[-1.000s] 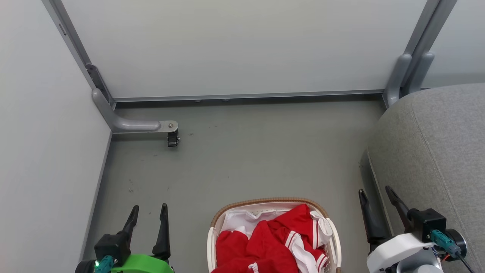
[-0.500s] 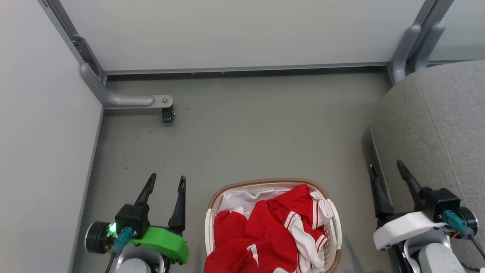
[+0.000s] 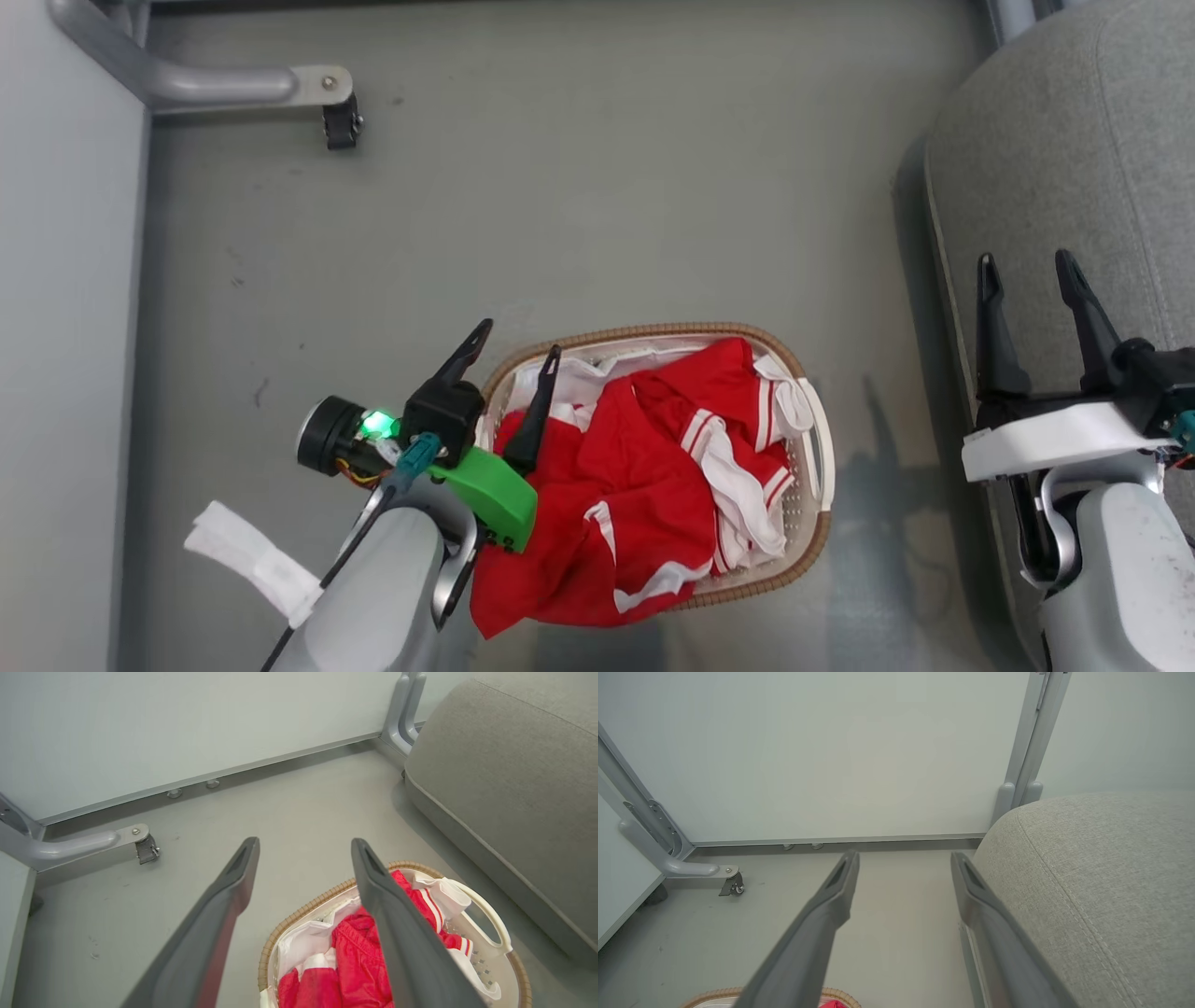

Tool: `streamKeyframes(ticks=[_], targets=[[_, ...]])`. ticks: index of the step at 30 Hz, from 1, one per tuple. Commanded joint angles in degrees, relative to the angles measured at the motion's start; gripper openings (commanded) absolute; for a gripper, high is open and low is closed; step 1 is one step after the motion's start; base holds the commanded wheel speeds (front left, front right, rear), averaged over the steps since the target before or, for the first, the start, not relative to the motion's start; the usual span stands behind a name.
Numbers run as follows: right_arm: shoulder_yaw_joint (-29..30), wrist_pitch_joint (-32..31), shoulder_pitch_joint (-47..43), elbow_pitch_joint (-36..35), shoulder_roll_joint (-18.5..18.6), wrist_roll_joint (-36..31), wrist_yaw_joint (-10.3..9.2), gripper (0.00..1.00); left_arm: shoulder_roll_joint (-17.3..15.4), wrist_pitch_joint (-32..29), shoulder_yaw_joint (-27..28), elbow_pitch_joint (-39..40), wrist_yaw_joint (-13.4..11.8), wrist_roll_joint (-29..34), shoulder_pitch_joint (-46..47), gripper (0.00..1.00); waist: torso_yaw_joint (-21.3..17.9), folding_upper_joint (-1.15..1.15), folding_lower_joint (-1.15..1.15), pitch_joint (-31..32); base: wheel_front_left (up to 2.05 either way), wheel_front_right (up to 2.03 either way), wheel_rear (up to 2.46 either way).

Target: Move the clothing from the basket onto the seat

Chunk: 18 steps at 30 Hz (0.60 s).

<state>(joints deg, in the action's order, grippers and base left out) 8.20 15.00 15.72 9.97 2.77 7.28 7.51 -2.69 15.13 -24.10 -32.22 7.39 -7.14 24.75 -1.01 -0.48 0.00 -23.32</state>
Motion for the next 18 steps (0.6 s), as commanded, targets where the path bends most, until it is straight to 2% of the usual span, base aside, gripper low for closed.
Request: streamKeyframes(ticks=[1, 18], targets=[[-0.23, 0.28, 1.44, -0.54, 0.2, 0.45, -0.04, 1.0, -0.37, 0.04, -0.91, -1.36, 0.14, -0.86, 2.33, 1.0, -3.5, 0.48, 0.0, -8.39, 0.0, 0.0, 0.0], [-0.75, 0.28, 9.2, -5.64, 0.16, 4.67, -0.04, 1.0, -1.34, 0.04, -23.13, -18.86, 0.17, -5.21, 14.54, 1.0, -10.8, 0.48, 0.0, -23.76, 0.0, 0.0, 0.0]])
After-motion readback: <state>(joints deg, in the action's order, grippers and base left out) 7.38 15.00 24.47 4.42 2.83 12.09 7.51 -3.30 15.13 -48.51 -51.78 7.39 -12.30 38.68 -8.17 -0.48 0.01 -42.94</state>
